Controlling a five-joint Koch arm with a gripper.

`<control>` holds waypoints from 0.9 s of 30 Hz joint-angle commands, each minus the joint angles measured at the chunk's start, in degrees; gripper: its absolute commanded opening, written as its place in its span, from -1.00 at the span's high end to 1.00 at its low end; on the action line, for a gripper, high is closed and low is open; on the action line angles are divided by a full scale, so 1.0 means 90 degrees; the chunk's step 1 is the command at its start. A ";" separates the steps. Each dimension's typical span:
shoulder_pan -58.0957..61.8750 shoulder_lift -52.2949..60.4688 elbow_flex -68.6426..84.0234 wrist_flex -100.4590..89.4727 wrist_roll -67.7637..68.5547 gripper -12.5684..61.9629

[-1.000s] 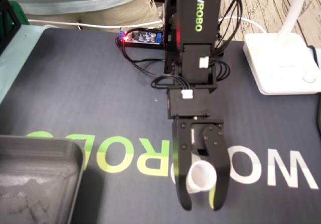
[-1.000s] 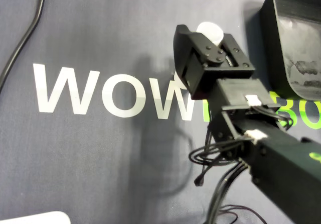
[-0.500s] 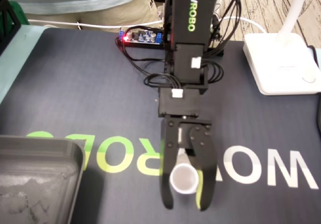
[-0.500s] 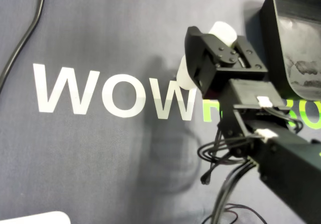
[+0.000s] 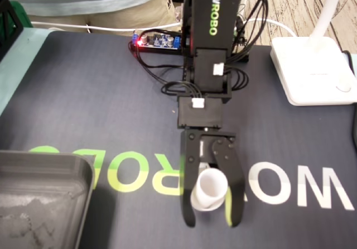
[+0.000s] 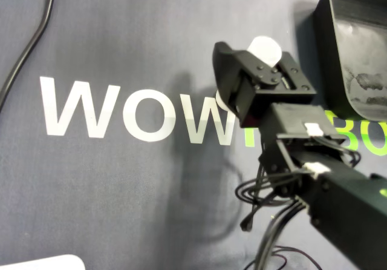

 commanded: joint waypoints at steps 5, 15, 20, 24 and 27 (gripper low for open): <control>-0.0215 0.0801 -0.0098 -0.0547 0.0010 -0.10; -0.0518 0.2100 0.0029 -0.0361 0.0400 -0.09; -0.0498 0.2773 0.0156 -0.0107 0.0430 -0.09; -0.0469 0.3477 0.0146 0.0439 0.0869 -0.09; -0.0439 0.4072 0.0068 0.1143 0.1973 -0.09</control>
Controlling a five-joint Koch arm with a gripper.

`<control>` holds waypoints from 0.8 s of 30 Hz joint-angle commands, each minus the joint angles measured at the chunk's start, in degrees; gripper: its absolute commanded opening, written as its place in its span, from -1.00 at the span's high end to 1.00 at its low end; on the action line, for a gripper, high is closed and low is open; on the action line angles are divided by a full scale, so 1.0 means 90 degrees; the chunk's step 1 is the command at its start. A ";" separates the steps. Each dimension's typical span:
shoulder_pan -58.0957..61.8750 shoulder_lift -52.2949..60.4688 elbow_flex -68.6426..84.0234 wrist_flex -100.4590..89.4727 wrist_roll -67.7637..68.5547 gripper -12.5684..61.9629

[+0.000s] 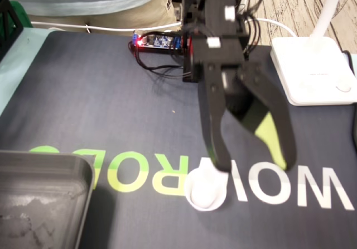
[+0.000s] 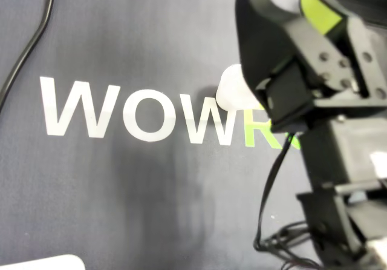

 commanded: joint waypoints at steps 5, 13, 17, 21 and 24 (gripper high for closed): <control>0.0283 0.1230 -0.0352 0.1846 0.4463 -0.09; 0.1328 0.1768 0.0400 0.3516 0.7949 -0.09; 0.1582 0.1865 0.1055 0.3496 0.8125 -0.09; 0.1611 0.1865 0.1514 0.3496 0.8428 -0.09; 0.1592 0.1865 0.1992 0.3418 0.8467 -0.09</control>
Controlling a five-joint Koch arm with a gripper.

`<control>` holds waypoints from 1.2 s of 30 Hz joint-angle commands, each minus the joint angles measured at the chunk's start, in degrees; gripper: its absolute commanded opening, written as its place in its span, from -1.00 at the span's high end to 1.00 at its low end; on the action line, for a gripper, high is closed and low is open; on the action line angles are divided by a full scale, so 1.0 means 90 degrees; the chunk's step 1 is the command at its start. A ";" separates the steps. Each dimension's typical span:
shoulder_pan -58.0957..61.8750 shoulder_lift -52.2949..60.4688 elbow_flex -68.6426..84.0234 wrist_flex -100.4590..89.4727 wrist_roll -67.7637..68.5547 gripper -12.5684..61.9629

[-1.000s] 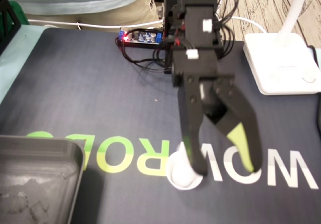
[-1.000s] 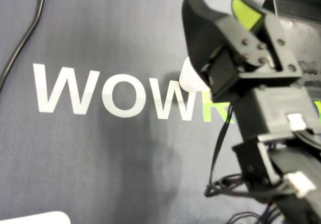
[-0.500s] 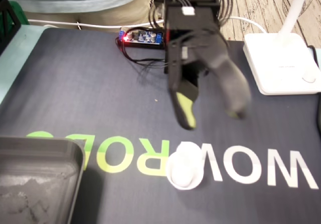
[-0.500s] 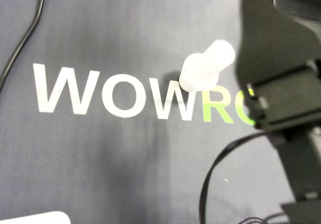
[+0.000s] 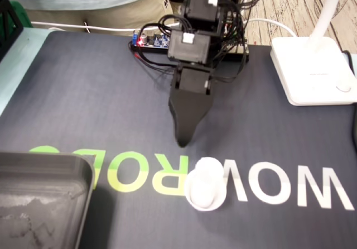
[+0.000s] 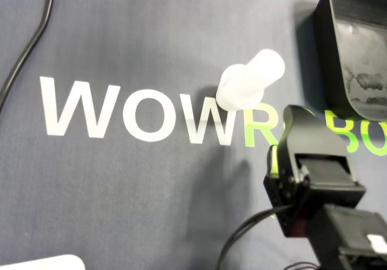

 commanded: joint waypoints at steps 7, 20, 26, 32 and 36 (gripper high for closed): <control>-0.0459 0.0488 0.1416 -0.1963 0.0254 -0.13; -0.0566 0.0488 0.1416 -0.1201 0.0537 -0.25; -0.0566 0.0488 0.1416 -0.1201 0.0537 -0.26; -0.0566 0.0488 0.1416 -0.1201 0.0537 -0.26; -0.0566 0.0488 0.1416 -0.1201 0.0537 -0.26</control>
